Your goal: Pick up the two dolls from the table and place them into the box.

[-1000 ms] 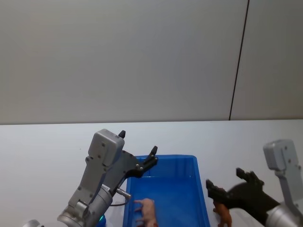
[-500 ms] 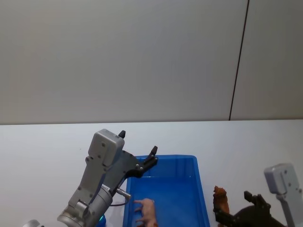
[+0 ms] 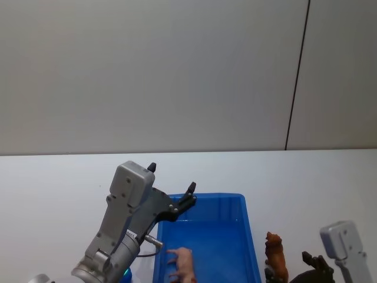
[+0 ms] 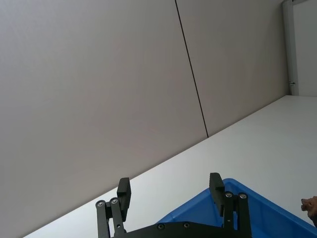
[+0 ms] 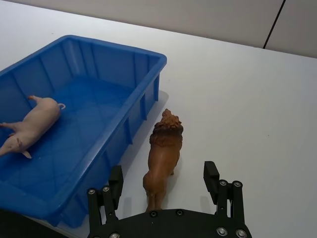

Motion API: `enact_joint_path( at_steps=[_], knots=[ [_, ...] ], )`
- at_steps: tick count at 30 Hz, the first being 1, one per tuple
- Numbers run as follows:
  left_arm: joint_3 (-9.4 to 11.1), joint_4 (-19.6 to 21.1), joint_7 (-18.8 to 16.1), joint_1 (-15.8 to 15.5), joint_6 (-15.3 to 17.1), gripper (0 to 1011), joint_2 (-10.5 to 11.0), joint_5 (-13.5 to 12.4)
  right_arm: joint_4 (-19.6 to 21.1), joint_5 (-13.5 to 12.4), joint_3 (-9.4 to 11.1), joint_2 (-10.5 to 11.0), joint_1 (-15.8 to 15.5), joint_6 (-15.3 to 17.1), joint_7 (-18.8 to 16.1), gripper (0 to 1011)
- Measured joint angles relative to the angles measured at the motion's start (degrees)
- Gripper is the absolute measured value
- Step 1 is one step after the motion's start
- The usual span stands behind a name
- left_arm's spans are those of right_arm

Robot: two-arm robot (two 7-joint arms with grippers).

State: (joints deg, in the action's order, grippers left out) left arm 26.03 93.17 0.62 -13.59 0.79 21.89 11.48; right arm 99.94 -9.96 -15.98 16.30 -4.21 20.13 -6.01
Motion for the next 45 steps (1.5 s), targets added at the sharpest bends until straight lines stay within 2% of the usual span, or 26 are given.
enact_joint_path(
  at_steps=[10, 15, 25, 26, 28, 30, 33, 45],
  knots=[
    [0.0, 0.0, 0.0, 0.0, 0.0, 1002, 0.0, 0.0, -3.39, 2.5, -0.61, -1.27, 0.79, -2.89, 1.1, 994],
    [0.0, 0.0, 0.0, 0.0, 0.0, 1001, 0.0, 0.0, -4.96, 3.16, -0.79, -1.89, 1.35, -3.79, 1.48, 889],
    [0.0, 0.0, 0.0, 0.0, 0.0, 1001, 0.0, 0.0, -7.64, 3.33, -0.92, -3.09, 2.44, -4.6, 1.87, 577],
    [0.0, 0.0, 0.0, 0.0, 0.0, 1001, 0.0, 0.0, -7.74, 3.3, -0.93, -3.14, 2.49, -4.64, 1.87, 577],
    [0.0, 0.0, 0.0, 0.0, 0.0, 1001, 0.0, 0.0, -7.99, 3.17, -0.92, -3.31, 2.62, -4.73, 1.88, 449],
    [0.0, 0.0, 0.0, 0.0, 0.0, 1002, 0.0, 0.0, -8.09, 2.92, -0.89, -3.43, 2.68, -4.79, 1.87, 429],
    [0.0, 0.0, 0.0, 0.0, 0.0, 1001, 0.0, 0.0, -8.09, 2.6, -0.85, -3.53, 2.73, -4.84, 1.8, 329],
    [0.0, 0.0, 0.0, 0.0, 0.0, 1002, 0.0, 0.0, -5.65, 1.8, -0.59, -3.64, 2.52, -5.69, 1.32, 313]
  ],
)
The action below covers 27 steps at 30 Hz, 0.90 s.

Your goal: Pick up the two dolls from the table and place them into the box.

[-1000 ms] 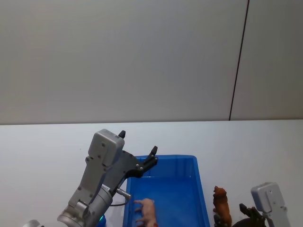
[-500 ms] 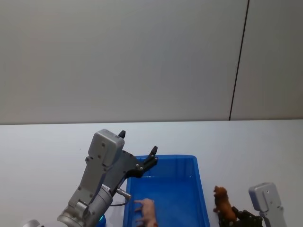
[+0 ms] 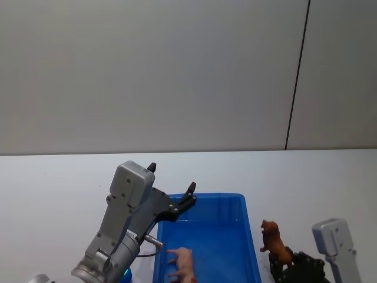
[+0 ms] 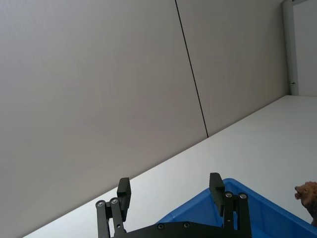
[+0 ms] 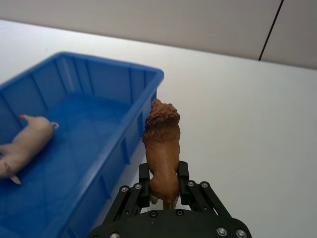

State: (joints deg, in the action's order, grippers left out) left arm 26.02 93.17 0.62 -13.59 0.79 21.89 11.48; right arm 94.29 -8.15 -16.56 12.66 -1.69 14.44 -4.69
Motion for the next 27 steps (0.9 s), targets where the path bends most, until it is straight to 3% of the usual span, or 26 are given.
enact_joint_path(
  at_steps=[14, 27],
  knots=[
    [0.0, 0.0, 0.0, 0.0, 0.0, 1002, 0.0, 0.0, 6.05, -0.07, 0.39, -0.26, 1.12, -1.27, -1.61, 312],
    [0.0, 0.0, 0.0, 0.0, 0.0, 1001, 0.0, 0.0, 4.86, 0.49, -0.27, -2.62, 5.43, 0.7, -6.67, 312]
  ],
)
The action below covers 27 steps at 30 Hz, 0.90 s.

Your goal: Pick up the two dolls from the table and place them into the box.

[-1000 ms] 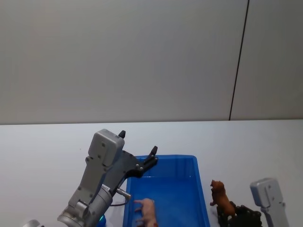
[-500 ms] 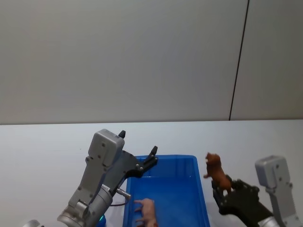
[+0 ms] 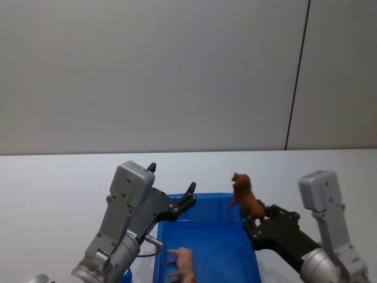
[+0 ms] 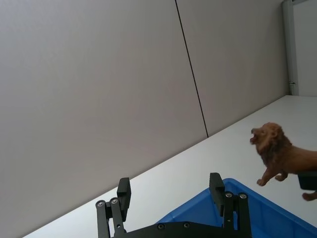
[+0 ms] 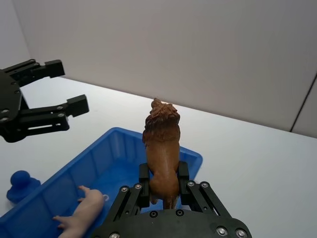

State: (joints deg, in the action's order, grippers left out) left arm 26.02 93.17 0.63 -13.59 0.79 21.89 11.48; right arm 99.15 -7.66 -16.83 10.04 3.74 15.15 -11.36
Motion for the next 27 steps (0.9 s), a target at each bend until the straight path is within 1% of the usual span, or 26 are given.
enact_joint_path(
  at_steps=[3, 6, 10, 14, 15, 16, 17, 18, 19, 20, 22, 23, 24, 25, 27],
  knots=[
    [0.0, 0.01, 0.0, 0.0, 0.0, 1002, 0.0, 0.0, -1.17, 0.23, -0.36, -0.65, 0.97, 0.65, -1.32, 316],
    [0.0, 0.0, 0.0, 0.0, 0.0, 1001, 0.0, 0.0, -2.23, 0.42, -0.66, -1.12, 1.63, 1.06, -2.24, 368],
    [0.0, 0.0, 0.0, 0.0, 0.0, 1001, 0.0, 0.0, -4.3, 0.91, -1.17, -1.9, 2.78, 1.7, -3.75, 504],
    [0.0, 0.0, 0.0, 0.0, 0.0, 1001, 0.0, 0.0, -5.74, 1.32, -1.43, -2.37, 3.51, 2.0, -4.43, 624],
    [0.0, 0.0, 0.0, 0.0, 0.0, 1002, 0.0, 0.0, -5.98, 1.38, -1.46, -2.43, 3.62, 2.02, -4.48, 642],
    [0.0, 0.0, 0.0, 0.0, 0.0, 1001, 0.0, 0.0, -6.38, 1.5, -1.5, -2.53, 3.8, 2.06, -4.53, 705],
    [0.0, 0.01, 0.0, 0.0, 0.0, 1001, 0.0, 0.0, -6.57, 1.59, -1.51, -2.57, 3.88, 2.06, -4.54, 722],
    [0.0, 0.01, 0.0, 0.0, 0.0, 1002, 0.0, 0.0, -6.86, 1.7, -1.51, -2.6, 4.0, 2.06, -4.5, 779],
    [0.0, 0.0, 0.0, 0.0, 0.0, 1001, 0.0, 0.0, -7.0, 1.74, -1.51, -2.62, 4.04, 2.06, -4.42, 779],
    [0.0, 0.0, 0.0, 0.0, 0.0, 1002, 0.0, 0.0, -7.1, 1.8, -1.5, -2.62, 4.05, 2.04, -4.32, 814],
    [0.0, 0.0, 0.0, 0.0, 0.0, 1001, 0.0, 0.0, -7.22, 1.84, -1.43, -2.61, 4.06, 1.95, -3.89, 850],
    [0.0, 0.0, 0.0, 0.0, 0.0, 1002, 0.0, 0.0, -7.26, 1.87, -1.34, -2.55, 4.05, 1.81, -3.41, 902],
    [0.0, 0.0, 0.0, 0.0, 0.0, 1002, 0.0, 0.0, -7.26, 1.87, -1.28, -2.53, 4.02, 1.75, -3.24, 914],
    [0.0, 0.0, 0.0, 0.0, 0.0, 1001, 0.0, 0.0, -7.25, 1.87, -1.14, -2.43, 3.92, 1.57, -2.55, 958],
    [0.0, 0.0, 0.0, 0.0, 0.0, 1002, 0.0, 0.0, -7.12, 1.87, -0.96, -2.23, 3.69, 1.35, -1.79, 994]
  ],
)
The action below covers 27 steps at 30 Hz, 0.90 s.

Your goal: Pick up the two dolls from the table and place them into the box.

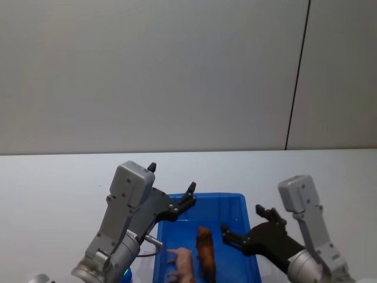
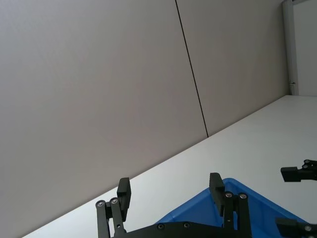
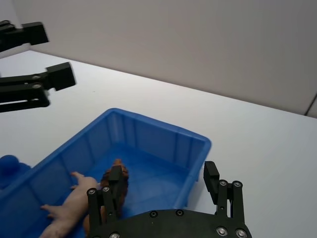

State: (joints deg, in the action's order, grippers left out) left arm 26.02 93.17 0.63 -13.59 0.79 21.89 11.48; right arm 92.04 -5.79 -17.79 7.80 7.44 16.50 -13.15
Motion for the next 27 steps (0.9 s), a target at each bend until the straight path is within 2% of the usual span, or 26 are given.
enact_joint_path(
  at_steps=[15, 21, 27],
  knots=[
    [0.0, 0.0, 0.0, 0.0, 0.0, 1001, 0.0, 0.0, 4.12, -1.8, 2.59, 2.78, -3.72, -2.01, 8.44, 1001],
    [-0.09, 0.17, -0.01, 0.13, 0.3, 1001, 0.05, 0.01, 5.17, -2.36, 3.25, 3.5, -4.65, -2.45, 10.22, 1001],
    [-0.49, 1.47, -1.27, 0.69, 2.6, 1001, 0.62, 0.45, 5.96, -2.75, 3.71, 4.02, -5.32, -2.76, 11.46, 1001]
  ],
)
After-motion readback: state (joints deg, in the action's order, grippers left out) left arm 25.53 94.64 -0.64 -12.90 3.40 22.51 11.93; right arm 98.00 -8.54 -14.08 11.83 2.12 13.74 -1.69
